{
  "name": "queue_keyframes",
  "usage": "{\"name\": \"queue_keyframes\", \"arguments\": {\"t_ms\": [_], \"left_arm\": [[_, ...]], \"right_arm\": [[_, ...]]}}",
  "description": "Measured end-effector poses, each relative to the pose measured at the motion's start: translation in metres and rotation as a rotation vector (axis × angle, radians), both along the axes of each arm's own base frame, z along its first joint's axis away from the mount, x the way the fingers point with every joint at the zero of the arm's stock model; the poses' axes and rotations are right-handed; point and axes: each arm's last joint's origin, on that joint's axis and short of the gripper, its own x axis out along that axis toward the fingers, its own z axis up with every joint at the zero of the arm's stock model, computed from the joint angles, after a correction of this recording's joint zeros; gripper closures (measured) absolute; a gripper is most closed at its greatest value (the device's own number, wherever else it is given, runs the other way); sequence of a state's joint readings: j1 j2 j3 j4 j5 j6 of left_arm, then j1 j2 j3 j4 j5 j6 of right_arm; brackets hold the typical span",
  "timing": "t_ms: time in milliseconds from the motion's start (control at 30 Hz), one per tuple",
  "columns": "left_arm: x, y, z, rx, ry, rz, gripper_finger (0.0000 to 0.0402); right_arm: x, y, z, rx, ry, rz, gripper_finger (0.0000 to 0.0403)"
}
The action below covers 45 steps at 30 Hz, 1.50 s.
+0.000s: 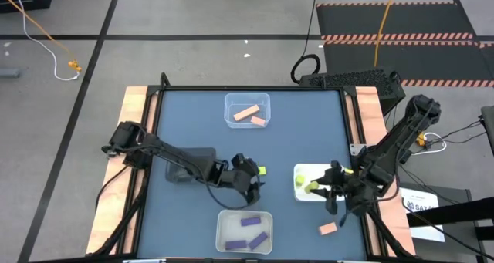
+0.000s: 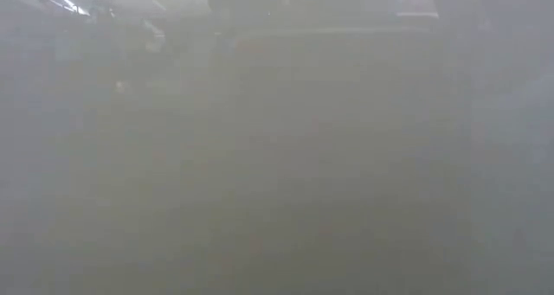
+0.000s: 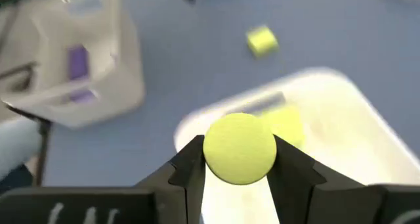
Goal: Sort & place blocks by color
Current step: Put the bottom green block into the white bin, then put the green block into the white bin
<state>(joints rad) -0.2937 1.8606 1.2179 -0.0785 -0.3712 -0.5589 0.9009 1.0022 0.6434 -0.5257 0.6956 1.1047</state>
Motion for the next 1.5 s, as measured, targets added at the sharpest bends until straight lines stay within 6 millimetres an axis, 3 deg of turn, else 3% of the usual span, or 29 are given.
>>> {"name": "queue_keyframes", "arguments": {"t_ms": [200, 500, 767, 1167, 1300, 1400, 1500], "left_arm": [[0.003, 0.015, -0.001, 0.148, 0.046, -0.093, 0.0169], [0.007, 0.030, -0.003, 0.260, 0.082, -0.149, 0.0169], [0.017, 0.045, -0.038, 0.286, 0.177, -0.197, 0.0169], [0.028, 0.055, -0.078, 0.269, 0.218, -0.204, 0.0170], [0.028, 0.056, -0.081, 0.261, 0.224, -0.199, 0.0174], [0.029, 0.056, -0.081, 0.256, 0.224, -0.214, 0.0202], [0.029, 0.056, -0.081, 0.250, 0.217, -0.233, 0.0256]], "right_arm": [[-0.001, -0.009, -0.007, 0.069, 0.183, 0.000, 0.0272], [0.007, -0.016, -0.008, 0.017, 0.211, 0.036, 0.0169], [0.013, -0.025, -0.008, -0.048, 0.218, 0.046, 0.0101], [0.015, -0.026, -0.008, -0.041, 0.231, 0.063, 0.0089], [0.015, -0.026, -0.008, -0.038, 0.228, 0.063, 0.0089], [0.015, -0.026, -0.008, -0.038, 0.228, 0.062, 0.0089], [0.015, -0.026, -0.008, -0.037, 0.226, 0.062, 0.0089]]}}
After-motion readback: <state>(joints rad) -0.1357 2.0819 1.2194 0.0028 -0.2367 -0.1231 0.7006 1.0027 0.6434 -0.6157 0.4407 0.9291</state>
